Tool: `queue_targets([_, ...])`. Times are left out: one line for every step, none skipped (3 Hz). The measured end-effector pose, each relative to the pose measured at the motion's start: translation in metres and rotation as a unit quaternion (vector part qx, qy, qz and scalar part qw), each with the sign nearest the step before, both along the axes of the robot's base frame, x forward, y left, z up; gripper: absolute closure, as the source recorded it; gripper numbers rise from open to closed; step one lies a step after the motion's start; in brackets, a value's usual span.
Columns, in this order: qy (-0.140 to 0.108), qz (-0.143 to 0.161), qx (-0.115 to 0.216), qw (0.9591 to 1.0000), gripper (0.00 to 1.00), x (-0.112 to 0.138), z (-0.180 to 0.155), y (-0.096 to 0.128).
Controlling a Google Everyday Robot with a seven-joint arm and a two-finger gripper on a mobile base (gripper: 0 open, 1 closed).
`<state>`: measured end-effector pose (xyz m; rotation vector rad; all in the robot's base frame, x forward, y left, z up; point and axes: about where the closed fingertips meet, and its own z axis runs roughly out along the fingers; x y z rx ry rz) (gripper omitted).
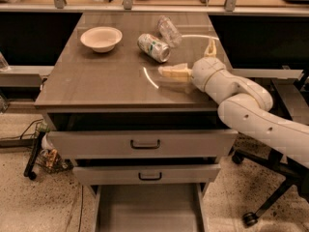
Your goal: Pick 7up can from bottom drawer and place on counter
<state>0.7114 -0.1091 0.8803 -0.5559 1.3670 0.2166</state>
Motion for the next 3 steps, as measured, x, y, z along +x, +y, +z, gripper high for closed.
queue_targets([-0.006,-0.023,-0.022,0.9995,0.00,0.006,0.016,-0.034])
queue_targets([-0.044,-0.086,-0.062,0.9934,0.00,0.014,0.086,-0.122])
queue_targets([-0.089,-0.135,-0.083,0.9833,0.00,0.016,0.160,-0.190])
